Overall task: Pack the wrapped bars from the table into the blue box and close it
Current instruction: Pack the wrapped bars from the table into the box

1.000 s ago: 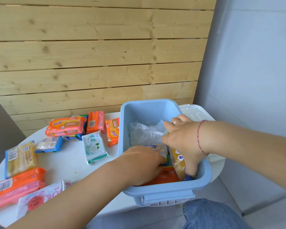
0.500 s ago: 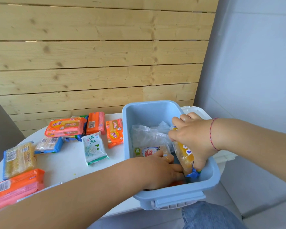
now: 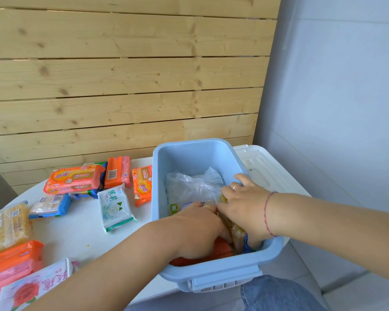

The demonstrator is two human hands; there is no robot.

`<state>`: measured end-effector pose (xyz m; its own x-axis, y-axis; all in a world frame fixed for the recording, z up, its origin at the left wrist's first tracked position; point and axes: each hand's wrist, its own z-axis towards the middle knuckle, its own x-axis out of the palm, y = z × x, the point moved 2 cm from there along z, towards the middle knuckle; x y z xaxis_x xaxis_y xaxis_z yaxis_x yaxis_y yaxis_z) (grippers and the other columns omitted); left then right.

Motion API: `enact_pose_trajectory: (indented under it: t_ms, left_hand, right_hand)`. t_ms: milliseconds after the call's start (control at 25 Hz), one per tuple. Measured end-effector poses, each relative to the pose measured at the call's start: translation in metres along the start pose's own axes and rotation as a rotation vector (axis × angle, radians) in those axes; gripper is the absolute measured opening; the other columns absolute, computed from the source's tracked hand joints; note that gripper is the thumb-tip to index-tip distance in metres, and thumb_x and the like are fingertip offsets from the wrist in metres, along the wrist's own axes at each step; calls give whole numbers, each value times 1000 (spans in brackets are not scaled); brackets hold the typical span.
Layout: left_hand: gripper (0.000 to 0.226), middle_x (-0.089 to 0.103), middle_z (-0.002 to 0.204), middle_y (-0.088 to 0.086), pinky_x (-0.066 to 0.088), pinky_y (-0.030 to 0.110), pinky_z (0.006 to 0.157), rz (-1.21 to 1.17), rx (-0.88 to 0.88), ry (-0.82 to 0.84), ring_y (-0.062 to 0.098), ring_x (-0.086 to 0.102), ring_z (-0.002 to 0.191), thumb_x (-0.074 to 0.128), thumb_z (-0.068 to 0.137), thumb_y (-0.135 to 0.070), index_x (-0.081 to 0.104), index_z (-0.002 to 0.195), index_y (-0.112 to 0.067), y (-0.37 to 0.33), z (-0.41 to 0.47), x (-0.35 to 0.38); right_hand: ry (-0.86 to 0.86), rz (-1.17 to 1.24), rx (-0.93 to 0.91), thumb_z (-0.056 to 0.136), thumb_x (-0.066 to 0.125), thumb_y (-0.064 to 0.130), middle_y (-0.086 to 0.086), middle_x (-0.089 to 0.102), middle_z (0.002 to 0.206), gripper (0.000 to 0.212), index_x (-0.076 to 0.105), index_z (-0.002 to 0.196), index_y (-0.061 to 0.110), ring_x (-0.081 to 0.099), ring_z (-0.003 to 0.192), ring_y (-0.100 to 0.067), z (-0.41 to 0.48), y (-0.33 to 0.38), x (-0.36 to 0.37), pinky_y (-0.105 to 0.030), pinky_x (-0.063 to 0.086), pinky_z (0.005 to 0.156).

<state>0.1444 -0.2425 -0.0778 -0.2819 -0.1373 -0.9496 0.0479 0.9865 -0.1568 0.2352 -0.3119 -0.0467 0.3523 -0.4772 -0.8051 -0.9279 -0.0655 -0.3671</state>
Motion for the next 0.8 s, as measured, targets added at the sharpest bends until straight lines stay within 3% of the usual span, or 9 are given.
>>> enact_pose_trajectory:
  t_ms: [120, 240, 320, 400, 480, 560, 680, 800]
  left_hand:
    - [51, 60, 128, -2, 43, 38, 99, -97, 22, -28, 20, 52, 117, 42, 83, -9, 60, 122, -38, -2, -4, -3]
    - [38, 60, 124, 0, 46, 34, 91, -117, -47, -149, 25, 55, 110, 42, 85, -12, 61, 115, -25, 0, -6, -8]
    - [28, 55, 122, 5, 40, 31, 85, -132, -112, -172, 26, 53, 110, 43, 88, -15, 52, 114, -16, 1, -7, -8]
    - [28, 48, 123, 5, 35, 30, 81, -162, -140, -167, 26, 50, 111, 43, 90, -20, 43, 117, -14, 0, -9, -7]
    - [39, 42, 132, 1, 37, 31, 91, -192, -122, -150, 23, 47, 117, 45, 91, -31, 38, 126, -17, 0, -10, -6]
    - [56, 33, 147, -3, 35, 37, 106, -218, -97, -61, 21, 39, 131, 47, 90, -45, 29, 139, -26, 1, -10, -2]
    - [71, 5, 161, -13, 15, 41, 120, -102, -53, 47, 15, 10, 147, 44, 90, -52, 11, 150, -33, 7, -7, 6]
    - [73, -4, 161, -12, -2, 40, 121, 7, -22, 88, 13, -5, 148, 40, 91, -56, 2, 150, -36, 11, -2, 9]
  right_hand:
    - [-23, 184, -8, 67, 73, 44, -8, 41, 127, 72, 39, 126, 22, 46, 118, -27, -13, -8, -3, -47, -3, 119]
    - [-67, 358, -42, 88, 49, 43, 2, 44, 133, 41, 49, 121, 20, 43, 128, -16, -32, -13, 3, -45, -16, 116]
    - [-63, 450, -51, 96, 36, 36, 11, 43, 137, 33, 50, 123, 23, 27, 138, -8, -43, -9, 12, -46, -21, 114]
    - [-116, 532, -42, 99, 29, 36, 22, 33, 145, 35, 48, 128, 30, 1, 141, 8, -50, -6, 20, -45, -23, 113]
    - [-216, 586, -16, 99, 28, 39, 30, 30, 144, 36, 49, 128, 35, -10, 134, 17, -55, -8, 26, -41, -22, 114]
    - [-366, 660, 22, 98, 32, 39, 31, 31, 143, 35, 50, 128, 38, -6, 135, 19, -57, -11, 31, -34, -14, 118]
    - [-525, 792, 58, 98, 37, 32, 30, 29, 144, 33, 52, 126, 38, -2, 135, 20, -57, -11, 39, -25, -3, 119]
    - [-572, 879, 63, 98, 34, 29, 32, 29, 142, 35, 54, 126, 36, -1, 137, 18, -54, -7, 46, -23, 0, 119]
